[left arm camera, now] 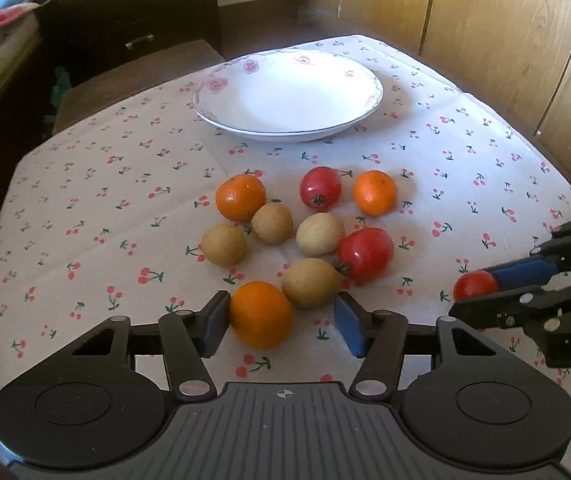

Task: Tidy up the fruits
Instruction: 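Grasp the orange tangerine with the left gripper while the right gripper holds the tomato, then carry both fruits over the white bowl and open both grippers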

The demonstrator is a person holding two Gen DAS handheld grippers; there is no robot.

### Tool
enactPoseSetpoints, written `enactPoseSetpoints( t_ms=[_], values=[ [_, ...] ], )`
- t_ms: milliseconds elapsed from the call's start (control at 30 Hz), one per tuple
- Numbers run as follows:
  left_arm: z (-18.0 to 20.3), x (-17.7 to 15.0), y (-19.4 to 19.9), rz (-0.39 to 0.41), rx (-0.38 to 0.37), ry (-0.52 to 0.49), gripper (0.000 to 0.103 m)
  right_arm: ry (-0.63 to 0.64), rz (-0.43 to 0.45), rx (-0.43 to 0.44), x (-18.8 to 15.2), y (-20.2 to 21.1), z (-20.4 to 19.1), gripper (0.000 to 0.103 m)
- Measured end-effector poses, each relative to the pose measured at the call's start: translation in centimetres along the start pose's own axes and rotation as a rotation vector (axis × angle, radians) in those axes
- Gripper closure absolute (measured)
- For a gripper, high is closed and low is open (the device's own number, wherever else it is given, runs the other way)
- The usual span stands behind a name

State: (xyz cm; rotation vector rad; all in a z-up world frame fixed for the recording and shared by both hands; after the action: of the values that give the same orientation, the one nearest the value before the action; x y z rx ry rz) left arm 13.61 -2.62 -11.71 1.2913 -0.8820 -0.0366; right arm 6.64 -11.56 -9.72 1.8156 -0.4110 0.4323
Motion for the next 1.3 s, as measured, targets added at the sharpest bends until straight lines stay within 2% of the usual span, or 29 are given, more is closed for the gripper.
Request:
enactPoseSetpoints(
  t_ms=[167,300,400,767,967,1133,1300],
  values=[
    [-0.4,-0.1,0.1,-0.006,-0.006,0.072,0.043,0.003,0.007,0.0,0.0,0.2,0.0,0.075],
    [-0.6,0.3,0.0,-0.004,0.004,0.112,0.058,0.004,0.008,-0.01,0.0,0.2,0.1,0.075],
    [-0.9,0.2,0.3,-0.008,0.017,0.13,0.061,0.002,0.012,-0.012,0.0,0.3,0.2,0.075],
    [-0.8,-0.3,0.8,-0.013,0.062,0.184,0.061,0.022,0.027,-0.021,0.3,0.7,-0.2,0.075],
    [-0.7,-0.3,0.9,-0.013,0.099,0.211,0.062,0.03,0.064,-0.037,1.0,1.9,-0.2,0.075],
    [-0.4,0.1,2.7,0.018,0.09,0.273,0.063,0.03,0.101,-0.055,1.9,3.6,0.1,0.075],
    [0.8,1.3,5.3,0.051,0.091,0.283,0.063,0.016,0.133,-0.054,3.4,5.2,0.4,0.075]
  ],
)
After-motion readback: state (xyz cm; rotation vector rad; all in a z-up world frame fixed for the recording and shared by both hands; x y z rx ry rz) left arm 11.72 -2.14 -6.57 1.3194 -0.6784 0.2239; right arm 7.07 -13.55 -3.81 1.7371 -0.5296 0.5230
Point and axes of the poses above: each gripper's, at about its wrist camera, not at the fingertips, and y roughly against the way its jaws point, z to its right, x to its top, the point moved 10 cm from there along -y, roughly the way its jaws point, and after that the axes turned 4 degrees about y, right-handed, at the moved point
